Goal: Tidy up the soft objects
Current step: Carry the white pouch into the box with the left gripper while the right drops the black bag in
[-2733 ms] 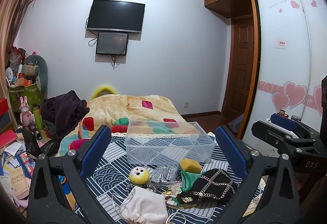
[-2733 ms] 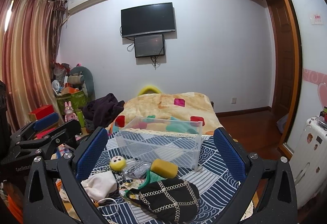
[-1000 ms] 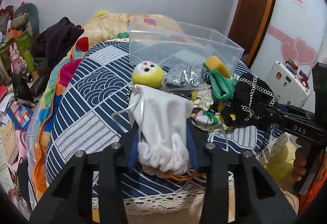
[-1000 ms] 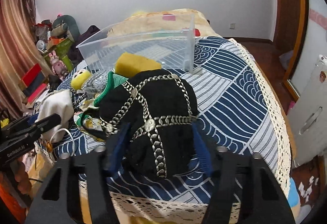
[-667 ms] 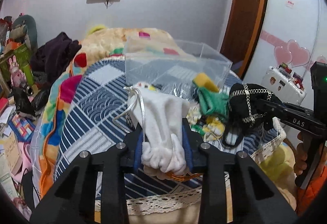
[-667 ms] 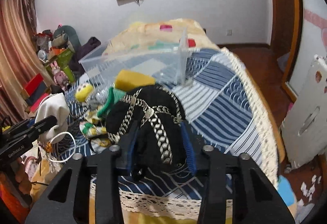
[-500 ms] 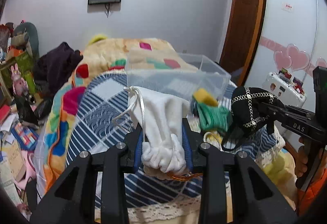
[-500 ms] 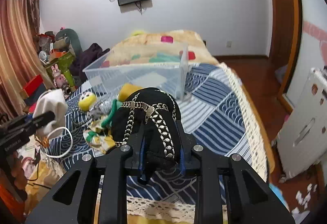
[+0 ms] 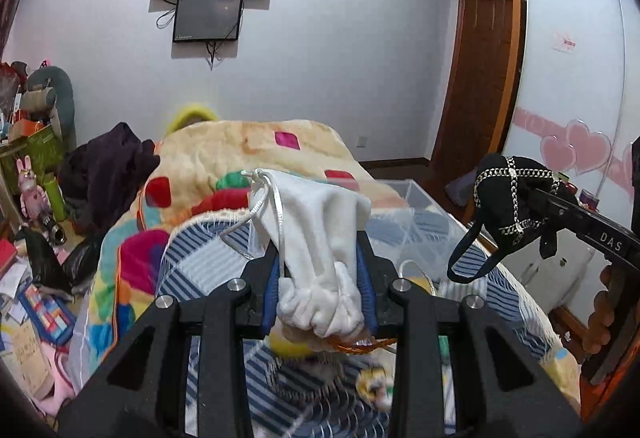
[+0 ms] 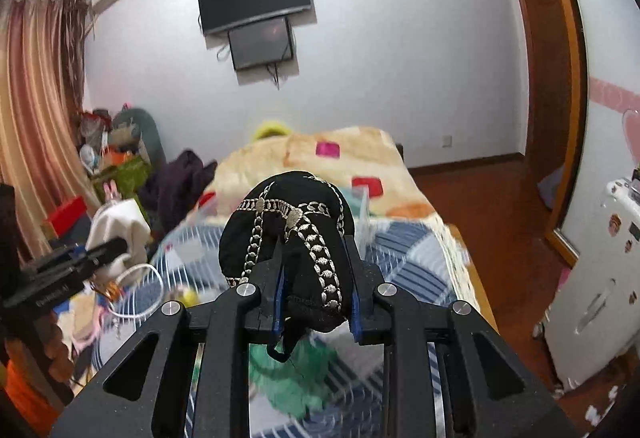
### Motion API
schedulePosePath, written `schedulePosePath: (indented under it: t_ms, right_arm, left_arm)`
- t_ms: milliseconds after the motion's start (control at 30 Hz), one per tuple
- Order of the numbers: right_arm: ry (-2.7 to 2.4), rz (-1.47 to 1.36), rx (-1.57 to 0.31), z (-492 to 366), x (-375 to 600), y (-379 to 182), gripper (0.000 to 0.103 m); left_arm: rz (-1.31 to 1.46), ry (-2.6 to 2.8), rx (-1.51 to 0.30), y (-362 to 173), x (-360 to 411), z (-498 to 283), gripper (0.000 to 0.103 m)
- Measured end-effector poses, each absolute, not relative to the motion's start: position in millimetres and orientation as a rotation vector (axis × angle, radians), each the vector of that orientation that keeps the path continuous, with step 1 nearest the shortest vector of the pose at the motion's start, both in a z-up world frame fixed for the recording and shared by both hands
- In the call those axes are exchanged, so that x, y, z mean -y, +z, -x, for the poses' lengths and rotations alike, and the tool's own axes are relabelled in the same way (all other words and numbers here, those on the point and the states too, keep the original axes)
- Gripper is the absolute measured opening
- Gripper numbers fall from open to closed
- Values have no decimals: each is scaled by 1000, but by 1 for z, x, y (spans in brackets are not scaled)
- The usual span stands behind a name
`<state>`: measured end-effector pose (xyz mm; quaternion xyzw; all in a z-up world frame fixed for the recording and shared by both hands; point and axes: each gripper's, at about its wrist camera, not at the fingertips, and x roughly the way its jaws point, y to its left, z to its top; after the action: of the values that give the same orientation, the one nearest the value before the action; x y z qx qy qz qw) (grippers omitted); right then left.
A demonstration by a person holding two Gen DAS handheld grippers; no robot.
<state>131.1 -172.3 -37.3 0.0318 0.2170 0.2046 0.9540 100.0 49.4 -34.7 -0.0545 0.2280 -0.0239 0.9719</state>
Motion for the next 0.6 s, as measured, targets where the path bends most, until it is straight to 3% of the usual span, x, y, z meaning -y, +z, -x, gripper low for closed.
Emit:
schedulePosePath:
  t_ms: [300, 600]
  right_arm:
    - [372, -61, -429, -175, 154, -38, 22]
    - [378, -45, -560, -216, 128, -71, 22]
  left_arm:
    - [98, -27, -485, -28, -52, -168, 33]
    - [18, 23, -588, -59, -39, -228, 33]
